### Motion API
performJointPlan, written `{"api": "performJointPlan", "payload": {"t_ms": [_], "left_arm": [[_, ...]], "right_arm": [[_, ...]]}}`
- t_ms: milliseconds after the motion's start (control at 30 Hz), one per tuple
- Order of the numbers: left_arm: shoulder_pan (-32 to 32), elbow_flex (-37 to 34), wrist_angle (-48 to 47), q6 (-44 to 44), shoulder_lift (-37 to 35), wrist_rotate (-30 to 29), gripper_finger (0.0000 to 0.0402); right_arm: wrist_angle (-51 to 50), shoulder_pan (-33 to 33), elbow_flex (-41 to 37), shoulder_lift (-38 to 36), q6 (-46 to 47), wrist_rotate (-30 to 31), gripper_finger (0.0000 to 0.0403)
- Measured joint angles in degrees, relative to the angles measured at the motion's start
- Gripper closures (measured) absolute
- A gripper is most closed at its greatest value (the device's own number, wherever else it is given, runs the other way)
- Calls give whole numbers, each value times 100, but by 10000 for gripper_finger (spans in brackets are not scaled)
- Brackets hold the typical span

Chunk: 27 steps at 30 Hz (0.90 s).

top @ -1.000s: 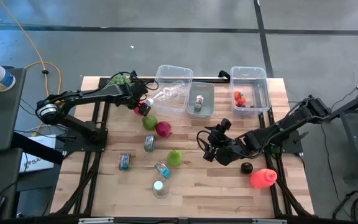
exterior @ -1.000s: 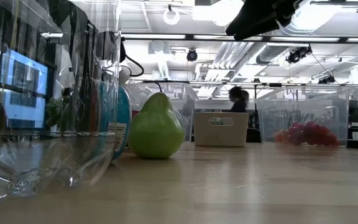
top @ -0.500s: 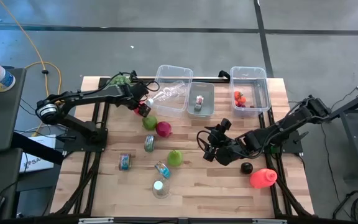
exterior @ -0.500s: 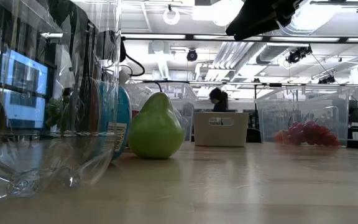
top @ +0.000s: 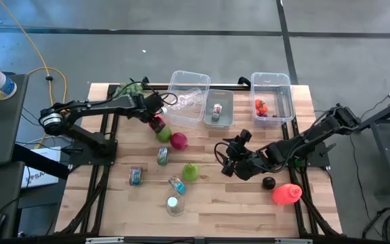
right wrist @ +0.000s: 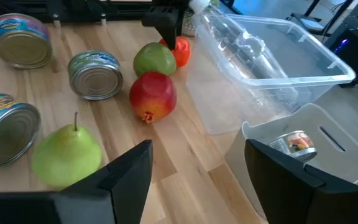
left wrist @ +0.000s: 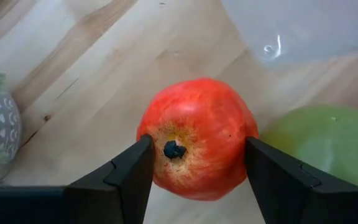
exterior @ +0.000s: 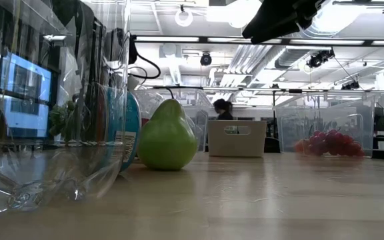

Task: Pick & Place Food Item
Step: Put the red apple into the right transparent bin

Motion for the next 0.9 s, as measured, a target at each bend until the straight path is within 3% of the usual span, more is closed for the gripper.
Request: {"api": "performJointPlan", "payload": {"t_ms": [500,900], "left_arm": [[-202,-15,-667,122,-1581,11,186],[-425,-7,-638,235,-1537,-43,184]], "right_arm": [[20,-20,0,-1,1,-138,158],[39,-26,0,0,1,-138,158]]}}
